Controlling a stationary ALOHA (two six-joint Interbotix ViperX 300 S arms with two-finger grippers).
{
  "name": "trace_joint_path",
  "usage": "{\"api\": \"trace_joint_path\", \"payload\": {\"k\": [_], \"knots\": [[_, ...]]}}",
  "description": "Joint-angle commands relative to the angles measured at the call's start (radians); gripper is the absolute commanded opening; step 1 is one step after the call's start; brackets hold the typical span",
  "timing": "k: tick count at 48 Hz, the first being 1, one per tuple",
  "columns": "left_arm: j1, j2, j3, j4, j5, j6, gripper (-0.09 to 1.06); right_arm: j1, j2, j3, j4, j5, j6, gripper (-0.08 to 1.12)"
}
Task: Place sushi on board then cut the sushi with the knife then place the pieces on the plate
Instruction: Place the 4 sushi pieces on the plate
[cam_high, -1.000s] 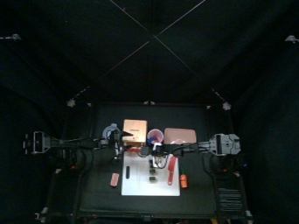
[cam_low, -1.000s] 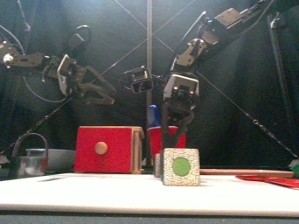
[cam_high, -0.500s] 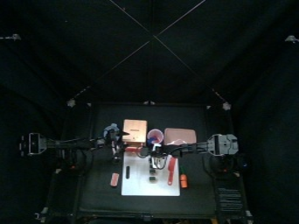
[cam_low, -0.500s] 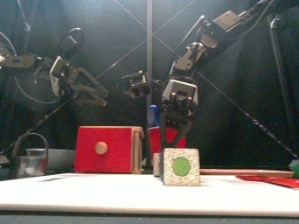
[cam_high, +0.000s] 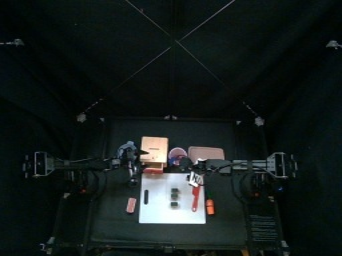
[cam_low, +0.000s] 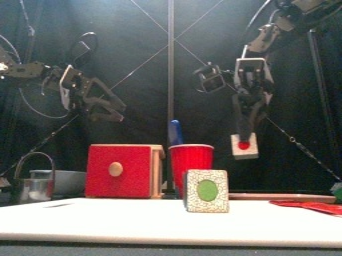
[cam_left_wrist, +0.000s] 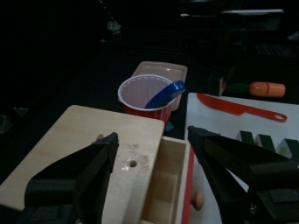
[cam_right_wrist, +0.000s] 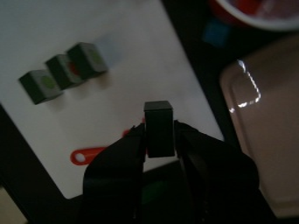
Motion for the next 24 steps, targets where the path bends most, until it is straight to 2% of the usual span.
{"api": "trace_joint_path", "payload": {"k": [1, 7, 12, 19, 24], "knots": [[0.000, 0.002, -0.028, 0.014, -0.009, 0.002, 0.96, -0.069, -0.015, 0.020, -0.097, -0.057, 0.189, 0.57], [0.000, 0.002, -0.025, 0.020, -0.009, 0.002, 0.96, -0.149, 0.057, 0.012, -0.224, -0.063, 0.449, 0.57], [-0.002, 0.002, -0.025, 0.020, -0.009, 0.002, 0.96, -0.178, 0.126, -0.005, -0.284, -0.057, 0.623, 0.57], [-0.028, 0.002, -0.026, 0.020, -0.009, 0.002, 0.96, -0.173, 0.183, -0.057, -0.316, -0.057, 0.715, 0.57], [-0.028, 0.002, -0.025, 0.041, -0.009, 0.002, 0.96, -0.170, 0.207, -0.087, -0.310, -0.049, 0.723, 0.57]]}}
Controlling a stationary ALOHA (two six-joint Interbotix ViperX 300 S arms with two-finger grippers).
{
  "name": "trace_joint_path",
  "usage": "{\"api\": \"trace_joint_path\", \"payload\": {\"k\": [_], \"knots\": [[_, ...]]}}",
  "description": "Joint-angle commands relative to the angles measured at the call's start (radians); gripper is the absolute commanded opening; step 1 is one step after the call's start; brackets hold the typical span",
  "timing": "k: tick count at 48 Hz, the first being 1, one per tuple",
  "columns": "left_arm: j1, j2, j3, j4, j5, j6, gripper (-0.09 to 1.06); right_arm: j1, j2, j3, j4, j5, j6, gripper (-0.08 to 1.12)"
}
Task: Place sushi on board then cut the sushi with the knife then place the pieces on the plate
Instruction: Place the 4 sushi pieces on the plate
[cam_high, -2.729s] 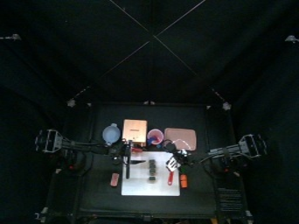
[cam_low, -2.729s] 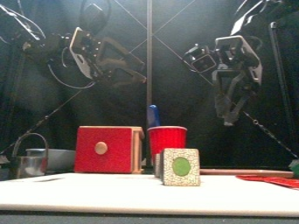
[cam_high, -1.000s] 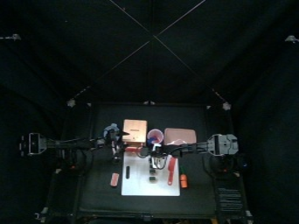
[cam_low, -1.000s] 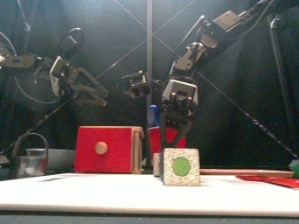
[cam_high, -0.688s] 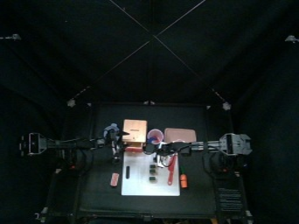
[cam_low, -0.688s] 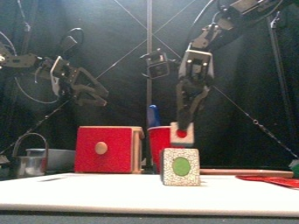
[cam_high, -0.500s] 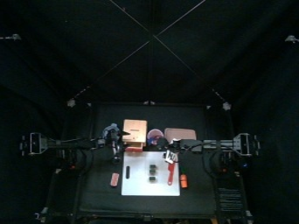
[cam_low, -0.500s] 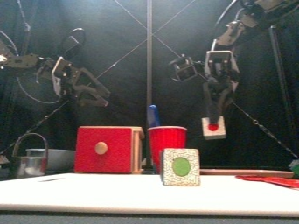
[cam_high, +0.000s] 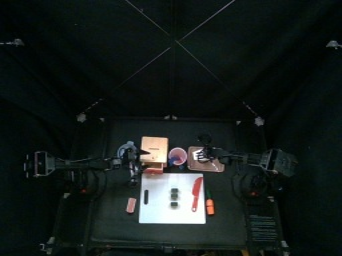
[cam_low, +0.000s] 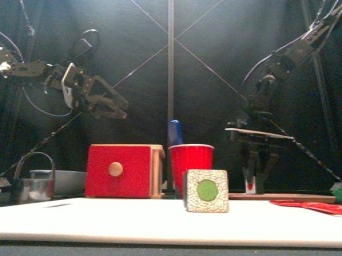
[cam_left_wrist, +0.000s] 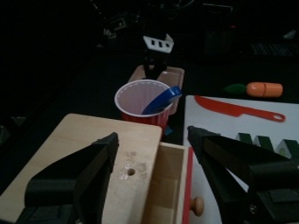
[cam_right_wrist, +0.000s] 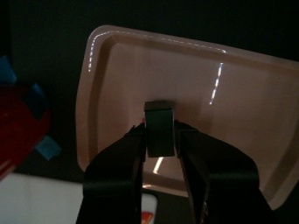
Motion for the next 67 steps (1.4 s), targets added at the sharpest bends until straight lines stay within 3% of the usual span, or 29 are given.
{"api": "trace_joint_path", "payload": {"k": [1, 10, 21, 31, 42, 46, 57, 64, 67], "knots": [[-0.003, -0.002, -0.021, 0.025, -0.009, 0.002, 0.96, 0.002, 0.002, -0.046, 0.003, 0.006, 0.006, 0.57], [-0.003, -0.002, -0.021, 0.051, -0.009, 0.002, 0.96, 0.014, 0.041, -0.081, 0.006, 0.006, -0.005, 0.62], [-0.002, -0.003, -0.020, 0.084, -0.009, 0.002, 0.96, 0.029, 0.046, -0.077, 0.054, 0.014, 0.009, 0.87], [-0.002, -0.003, -0.020, 0.081, -0.009, 0.002, 0.96, 0.048, -0.002, -0.086, 0.049, 0.066, 0.006, 0.88], [-0.002, -0.003, -0.025, 0.075, -0.009, 0.000, 0.96, 0.213, -0.117, -0.063, -0.003, 0.115, -0.060, 0.88], [-0.002, -0.003, -0.028, 0.074, -0.009, 0.000, 0.96, 0.285, -0.144, -0.071, 0.020, 0.115, -0.187, 0.88], [0.005, -0.003, -0.046, 0.063, -0.009, 0.002, 0.96, 0.390, -0.052, -0.181, 0.285, 0.063, -0.761, 0.88], [0.012, -0.002, -0.041, 0.060, -0.009, 0.000, 0.96, 0.391, 0.041, -0.281, 0.334, 0.055, -0.982, 0.88], [0.012, -0.002, -0.040, 0.044, -0.009, -0.002, 0.96, 0.390, 0.080, -0.319, 0.342, 0.054, -1.055, 0.88]]}}
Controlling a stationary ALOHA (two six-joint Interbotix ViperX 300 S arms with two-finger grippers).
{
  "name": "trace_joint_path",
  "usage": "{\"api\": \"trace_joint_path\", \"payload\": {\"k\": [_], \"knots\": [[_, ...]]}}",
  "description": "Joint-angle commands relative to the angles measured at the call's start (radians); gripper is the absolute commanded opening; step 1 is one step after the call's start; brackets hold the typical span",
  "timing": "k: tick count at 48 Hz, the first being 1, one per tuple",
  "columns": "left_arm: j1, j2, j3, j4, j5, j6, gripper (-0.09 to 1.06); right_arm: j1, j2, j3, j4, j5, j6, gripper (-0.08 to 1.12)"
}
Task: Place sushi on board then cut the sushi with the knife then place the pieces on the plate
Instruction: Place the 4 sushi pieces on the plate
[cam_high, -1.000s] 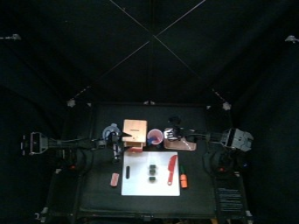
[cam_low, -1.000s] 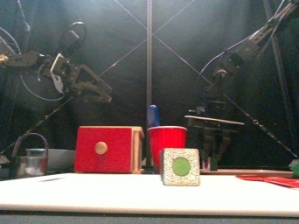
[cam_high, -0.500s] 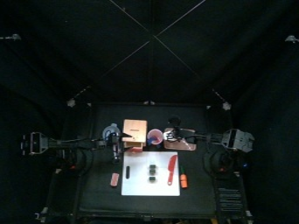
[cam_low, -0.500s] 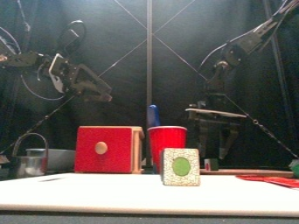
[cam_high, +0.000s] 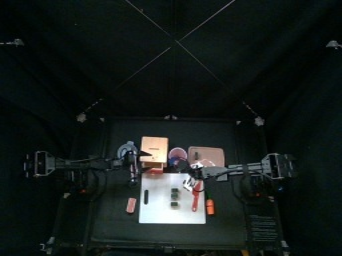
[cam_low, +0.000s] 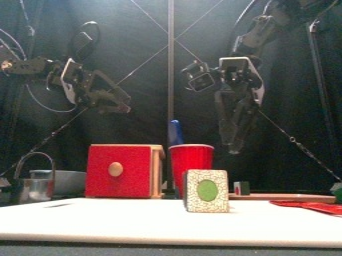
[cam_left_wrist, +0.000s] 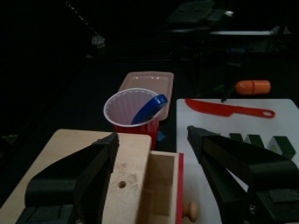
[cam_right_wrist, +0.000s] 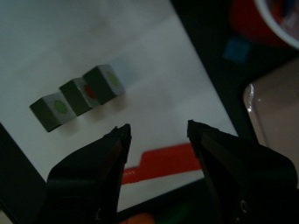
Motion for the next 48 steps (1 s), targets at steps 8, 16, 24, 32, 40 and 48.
{"api": "trace_joint_path", "payload": {"k": [8, 16, 24, 32, 40, 48], "knots": [[0.005, 0.000, -0.005, -0.063, -0.009, 0.000, 0.96, 0.008, 0.083, -0.094, 0.021, -0.020, -0.156, 0.88], [0.006, 0.000, 0.000, -0.072, -0.009, 0.000, 0.96, 0.021, 0.100, -0.091, 0.051, -0.040, -0.173, 0.87], [0.011, 0.000, 0.000, -0.072, -0.009, 0.000, 0.96, 0.032, 0.101, -0.086, 0.058, -0.046, -0.173, 0.87], [0.011, 0.000, 0.000, -0.072, -0.005, 0.000, 0.96, 0.041, 0.114, -0.084, 0.061, -0.046, -0.173, 0.87], [0.011, 0.000, 0.003, -0.092, -0.002, 0.000, 0.96, 0.054, 0.130, -0.083, 0.071, -0.049, -0.172, 0.87], [0.011, 0.000, 0.006, -0.107, 0.002, 0.000, 0.96, 0.057, 0.141, -0.083, 0.074, -0.057, -0.172, 0.87]]}}
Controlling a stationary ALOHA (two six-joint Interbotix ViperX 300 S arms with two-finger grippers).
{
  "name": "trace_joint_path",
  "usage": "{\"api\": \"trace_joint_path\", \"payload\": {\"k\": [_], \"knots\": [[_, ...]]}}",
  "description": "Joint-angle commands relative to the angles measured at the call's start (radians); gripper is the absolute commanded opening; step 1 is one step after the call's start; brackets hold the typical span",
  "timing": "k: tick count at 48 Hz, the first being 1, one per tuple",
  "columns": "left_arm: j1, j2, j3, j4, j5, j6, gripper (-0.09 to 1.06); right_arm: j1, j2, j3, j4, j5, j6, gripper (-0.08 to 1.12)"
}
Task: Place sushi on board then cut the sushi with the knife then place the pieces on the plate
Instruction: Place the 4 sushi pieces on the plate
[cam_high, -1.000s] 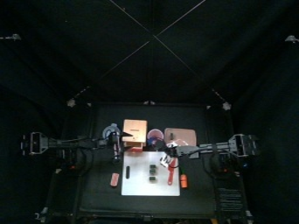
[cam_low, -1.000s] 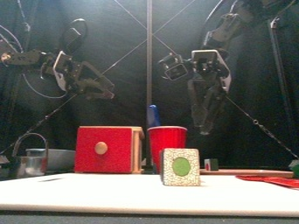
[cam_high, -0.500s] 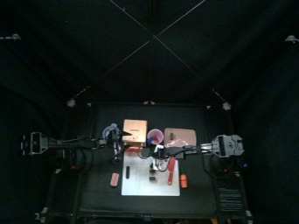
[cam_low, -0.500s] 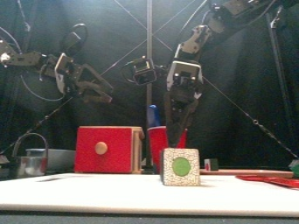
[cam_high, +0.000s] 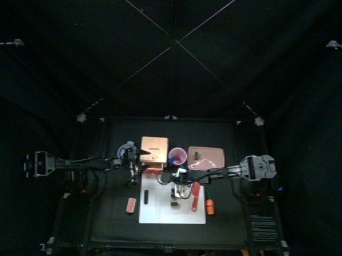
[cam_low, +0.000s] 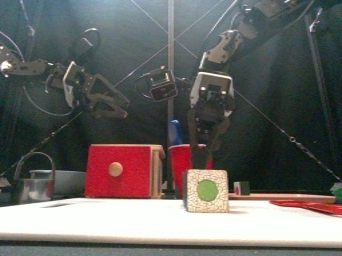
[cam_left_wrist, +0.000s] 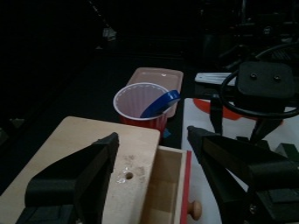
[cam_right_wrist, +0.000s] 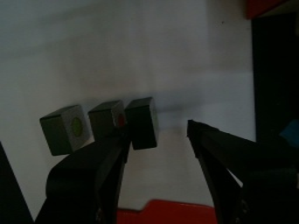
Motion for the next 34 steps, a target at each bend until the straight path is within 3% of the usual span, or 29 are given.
{"api": "trace_joint_path", "payload": {"k": [1, 9, 20, 34], "knots": [[0.002, -0.002, -0.011, -0.003, -0.005, 0.000, 0.96, 0.002, -0.012, -0.011, 0.003, -0.014, -0.002, 0.87], [0.002, -0.002, -0.006, -0.003, -0.003, 0.000, 0.96, 0.000, 0.017, -0.014, -0.002, -0.028, -0.003, 0.83], [0.003, -0.002, -0.002, -0.003, -0.003, 0.000, 0.96, -0.006, 0.011, -0.011, 0.000, -0.031, 0.014, 0.59], [0.002, -0.002, 0.009, -0.003, -0.005, 0.000, 0.96, -0.009, -0.224, 0.141, 0.032, 0.044, 0.187, 0.54]]}}
